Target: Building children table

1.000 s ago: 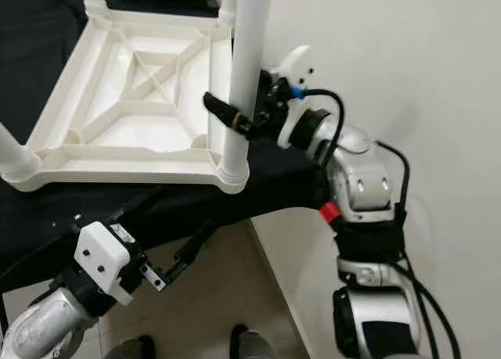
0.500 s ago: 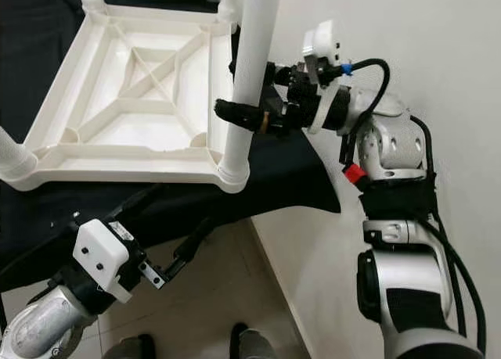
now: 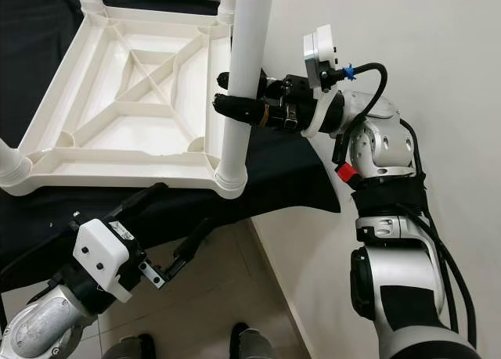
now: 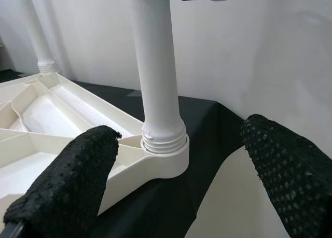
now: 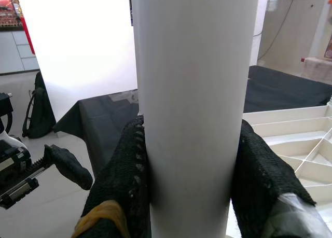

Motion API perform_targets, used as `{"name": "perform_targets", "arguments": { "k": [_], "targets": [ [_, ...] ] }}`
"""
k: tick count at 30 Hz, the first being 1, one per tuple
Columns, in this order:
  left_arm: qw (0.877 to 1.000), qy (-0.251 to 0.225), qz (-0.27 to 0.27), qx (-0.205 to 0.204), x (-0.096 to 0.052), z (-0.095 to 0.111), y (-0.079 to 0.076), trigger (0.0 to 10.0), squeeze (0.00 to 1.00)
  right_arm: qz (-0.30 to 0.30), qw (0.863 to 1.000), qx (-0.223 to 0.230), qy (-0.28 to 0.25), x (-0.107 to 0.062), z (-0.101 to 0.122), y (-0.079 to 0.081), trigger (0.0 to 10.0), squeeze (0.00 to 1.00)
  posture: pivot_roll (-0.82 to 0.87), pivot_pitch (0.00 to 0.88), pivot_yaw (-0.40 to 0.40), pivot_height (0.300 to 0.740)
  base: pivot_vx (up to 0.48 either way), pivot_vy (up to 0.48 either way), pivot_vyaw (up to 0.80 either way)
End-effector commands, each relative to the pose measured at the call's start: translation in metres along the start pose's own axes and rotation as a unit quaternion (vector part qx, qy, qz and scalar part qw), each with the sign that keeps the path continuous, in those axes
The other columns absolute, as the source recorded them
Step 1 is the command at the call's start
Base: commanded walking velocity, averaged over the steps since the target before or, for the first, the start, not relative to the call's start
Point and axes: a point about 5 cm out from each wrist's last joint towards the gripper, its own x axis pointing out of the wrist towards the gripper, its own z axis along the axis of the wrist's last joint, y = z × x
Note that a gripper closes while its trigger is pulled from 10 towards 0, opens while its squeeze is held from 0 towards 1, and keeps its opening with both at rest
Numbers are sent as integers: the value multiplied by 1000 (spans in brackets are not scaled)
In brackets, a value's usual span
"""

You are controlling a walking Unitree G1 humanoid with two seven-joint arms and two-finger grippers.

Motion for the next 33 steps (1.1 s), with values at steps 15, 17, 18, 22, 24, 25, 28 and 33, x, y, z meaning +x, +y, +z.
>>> {"name": "perform_targets", "arguments": {
  "k": [15,17,18,22,24,25,28,33],
  "targets": [
    [1000,0,-4,-5,4,-3,1,10000,0,-408,890,114,167,64,-128,82,0,0,44,259,-80,740,0,0,0],
    [1000,-1,-5,-5,5,-3,2,10000,0,-414,892,99,154,66,-119,72,0,0,41,256,-82,740,0,0,0],
    [1000,-2,-6,-5,5,-4,2,10000,0,-417,893,90,144,67,-113,65,10000,0,41,256,-82,740,0,0,0],
    [1000,-2,-3,-6,6,-4,3,10000,0,-389,910,96,108,77,-102,66,10000,0,30,256,-82,740,0,0,0],
    [1000,-2,-2,-8,7,-5,1,10000,0,-362,923,114,60,86,-89,76,10000,1000,30,257,-83,740,0,0,0],
    [1000,-3,-1,-9,7,-4,1,10000,0,-337,933,124,27,87,-81,76,10000,1000,30,265,-82,740,0,0,0],
    [1000,-3,-1,-11,7,-4,-1,10000,0,-288,947,141,-18,86,-71,75,10000,1000,26,266,-82,740,0,0,0],
    [1000,0,-1,-12,6,-5,-1,10000,0,-228,966,115,-36,78,-59,70,10000,1000,38,265,-85,740,0,0,0]
  ]
}}
